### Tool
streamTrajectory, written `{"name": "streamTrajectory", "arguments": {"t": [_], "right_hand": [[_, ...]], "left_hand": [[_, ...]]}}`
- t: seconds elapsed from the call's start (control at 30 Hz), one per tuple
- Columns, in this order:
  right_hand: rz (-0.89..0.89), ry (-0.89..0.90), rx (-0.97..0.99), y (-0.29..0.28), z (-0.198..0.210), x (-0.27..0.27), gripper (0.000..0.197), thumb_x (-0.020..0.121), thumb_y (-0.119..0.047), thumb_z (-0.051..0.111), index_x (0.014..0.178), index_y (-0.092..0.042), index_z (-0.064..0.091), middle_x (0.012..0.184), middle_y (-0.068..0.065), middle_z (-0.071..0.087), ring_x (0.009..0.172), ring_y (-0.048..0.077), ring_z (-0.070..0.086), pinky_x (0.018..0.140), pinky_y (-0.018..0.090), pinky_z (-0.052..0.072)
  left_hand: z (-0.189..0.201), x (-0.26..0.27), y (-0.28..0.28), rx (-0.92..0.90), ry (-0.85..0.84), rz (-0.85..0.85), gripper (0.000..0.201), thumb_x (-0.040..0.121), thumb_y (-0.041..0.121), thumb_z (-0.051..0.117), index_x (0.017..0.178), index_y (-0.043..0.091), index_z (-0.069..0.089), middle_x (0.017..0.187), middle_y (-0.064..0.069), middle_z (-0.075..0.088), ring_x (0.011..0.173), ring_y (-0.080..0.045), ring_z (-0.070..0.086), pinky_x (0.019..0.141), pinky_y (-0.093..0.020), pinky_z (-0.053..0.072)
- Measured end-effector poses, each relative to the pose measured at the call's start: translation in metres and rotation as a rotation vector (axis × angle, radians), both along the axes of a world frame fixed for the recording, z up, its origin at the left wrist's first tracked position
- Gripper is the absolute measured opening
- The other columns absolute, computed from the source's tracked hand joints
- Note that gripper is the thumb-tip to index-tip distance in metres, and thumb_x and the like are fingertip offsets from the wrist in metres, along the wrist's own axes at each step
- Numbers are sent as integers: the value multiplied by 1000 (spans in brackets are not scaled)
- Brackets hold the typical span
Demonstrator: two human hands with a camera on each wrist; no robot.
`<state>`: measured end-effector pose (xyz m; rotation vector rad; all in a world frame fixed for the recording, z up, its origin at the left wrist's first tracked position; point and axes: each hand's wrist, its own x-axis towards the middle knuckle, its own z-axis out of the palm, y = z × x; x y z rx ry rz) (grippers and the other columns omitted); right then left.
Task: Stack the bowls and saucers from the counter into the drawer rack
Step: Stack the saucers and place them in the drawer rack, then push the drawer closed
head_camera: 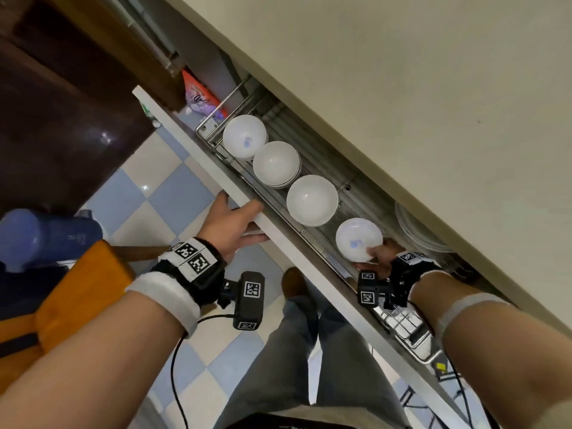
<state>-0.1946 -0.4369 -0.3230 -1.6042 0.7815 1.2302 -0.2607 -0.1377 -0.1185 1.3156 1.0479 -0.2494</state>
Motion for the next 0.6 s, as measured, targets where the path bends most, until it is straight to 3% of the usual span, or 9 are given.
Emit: {"name": "streamTrajectory", "arguments": {"t": [0.07,0.17,0.2,0.27,0.33,0.47,0.53,0.6], "right_hand": [[-8,-13,2,2,-12,-4,63,77,3,67,135,-3,43,121,20,60,102,45,67,69,49,64],[55,14,-54,10,8,-5,49,77,-3,66,124,-2,52,112,19,65,93,41,73,76,51,63],[75,20,-60,9,11,-4,45,80,-6,66,124,-2,55,111,17,65,79,31,77,71,43,64],[83,33,-45,8,22,-5,42,93,-9,59,134,-1,52,112,14,59,46,9,70,47,21,57],[125,43,-34,6,28,-6,44,99,-10,53,140,5,47,114,13,53,42,5,66,40,16,50],[78,65,-7,0,50,-4,42,98,-14,53,136,2,50,120,14,50,74,16,57,59,26,48],[35,86,9,-4,69,-1,11,97,-14,52,102,-8,59,117,15,52,75,16,54,67,29,48],[-19,76,26,-7,85,0,16,96,-13,52,80,-9,55,93,12,59,72,20,54,76,32,46]], "left_hand": [[-2,-1,1,4,2,-1,51,87,16,68,134,16,50,117,-15,72,96,-34,76,80,-48,63],[-4,-1,2,17,7,2,51,85,16,68,133,15,51,114,-15,71,96,-34,76,79,-48,63],[-5,-2,2,23,9,1,52,84,16,68,133,15,51,113,-15,71,95,-35,75,79,-48,63],[-5,-2,2,31,19,5,56,82,17,69,135,16,50,107,-13,71,95,-35,75,78,-47,63],[-4,-1,2,26,30,9,62,80,17,71,138,17,48,106,-13,71,95,-36,75,78,-48,63],[3,2,1,-12,53,5,55,85,12,69,136,15,48,111,-16,71,95,-38,76,79,-47,63],[7,5,1,-34,72,-7,54,87,10,68,136,14,46,117,-19,70,94,-38,75,79,-48,63],[13,8,1,-64,76,-29,48,90,9,68,132,13,45,119,-19,69,95,-38,74,83,-51,62]]}}
